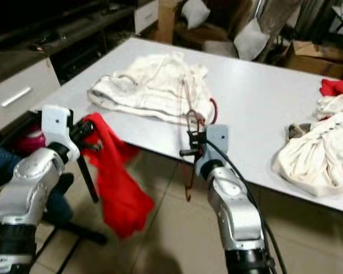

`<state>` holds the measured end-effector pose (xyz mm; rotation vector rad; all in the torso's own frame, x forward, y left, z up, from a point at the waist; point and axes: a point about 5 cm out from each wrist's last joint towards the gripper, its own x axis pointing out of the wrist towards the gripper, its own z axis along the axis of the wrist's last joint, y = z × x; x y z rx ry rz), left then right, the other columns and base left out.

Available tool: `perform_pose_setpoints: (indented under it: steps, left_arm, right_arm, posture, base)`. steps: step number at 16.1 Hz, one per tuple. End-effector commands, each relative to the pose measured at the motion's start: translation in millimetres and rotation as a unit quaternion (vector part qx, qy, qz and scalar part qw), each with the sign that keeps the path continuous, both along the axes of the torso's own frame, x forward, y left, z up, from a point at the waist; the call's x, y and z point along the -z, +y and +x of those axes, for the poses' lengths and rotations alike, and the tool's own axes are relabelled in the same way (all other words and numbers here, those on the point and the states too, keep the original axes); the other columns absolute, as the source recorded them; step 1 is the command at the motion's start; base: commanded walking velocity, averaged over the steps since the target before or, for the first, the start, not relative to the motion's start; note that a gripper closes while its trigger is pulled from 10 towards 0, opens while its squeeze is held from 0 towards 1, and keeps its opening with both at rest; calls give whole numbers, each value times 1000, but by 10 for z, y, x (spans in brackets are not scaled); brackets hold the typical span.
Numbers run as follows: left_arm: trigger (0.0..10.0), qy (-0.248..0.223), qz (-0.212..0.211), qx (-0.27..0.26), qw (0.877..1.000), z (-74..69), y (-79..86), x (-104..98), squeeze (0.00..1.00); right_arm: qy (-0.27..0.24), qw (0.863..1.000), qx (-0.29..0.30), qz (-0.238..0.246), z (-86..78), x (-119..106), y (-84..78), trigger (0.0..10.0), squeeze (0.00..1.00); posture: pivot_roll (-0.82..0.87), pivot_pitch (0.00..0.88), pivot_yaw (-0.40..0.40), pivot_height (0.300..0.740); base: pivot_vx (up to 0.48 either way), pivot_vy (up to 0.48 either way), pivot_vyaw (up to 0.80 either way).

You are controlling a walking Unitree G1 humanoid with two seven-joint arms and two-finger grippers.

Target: Hang hanger

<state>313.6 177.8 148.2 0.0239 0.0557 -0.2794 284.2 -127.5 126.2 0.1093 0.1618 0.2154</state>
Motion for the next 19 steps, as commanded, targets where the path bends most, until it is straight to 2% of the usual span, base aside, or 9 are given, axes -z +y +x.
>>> perform_pose_setpoints:
  steps: [1, 5, 8, 11, 12, 13, 19]
  left_arm:
    - [10000, -16, -2, 15, 1000, 19, -98, -59, 0]
    - [10000, -17, -2, 15, 1000, 26, -108, -57, 0]
    - [10000, -19, -4, 15, 1000, 47, -119, -61, 0]
    - [10000, -21, -5, 16, 1000, 54, -129, -68, 0]
    - [10000, -21, -5, 16, 1000, 54, -132, -69, 0]
    - [10000, -22, -5, 16, 1000, 56, -128, -70, 0]
    - [10000, -23, -5, 15, 1000, 57, -116, -67, 0]
  right_arm:
    - [-8, 1000, 18, -8, 9, -37, -97, 10000, 0]
    - [-12, 1000, 19, -10, 15, -46, -107, 10000, 0]
    - [-6, 1000, 14, -7, 33, -47, -103, 10000, 0]
    - [-9, 1000, 18, -9, 37, -53, -116, 10000, 0]
    - [-7, 1000, 13, 0, 34, -50, -100, 10000, 0]
    - [-9, 1000, 10, -11, 33, -56, -93, 10000, 0]
    - [-17, 1000, 12, -13, 28, -65, -99, 10000, 0]
  posture:
    - [-11, 0, 2, 740]
    - [-14, 0, -1, 740]
    - [-18, 0, -1, 740]
    - [-17, 0, -2, 740]
    - [-17, 0, -3, 740]
    - [-19, 0, -3, 740]
    - [-18, 0, -2, 740]
  base:
    - [307, 0, 0]
    - [308, 0, 0]
    - [306, 0, -679]
    - [305, 0, 0]
    - [307, 0, -800]
    - [304, 0, -800]
    - [308, 0, 0]
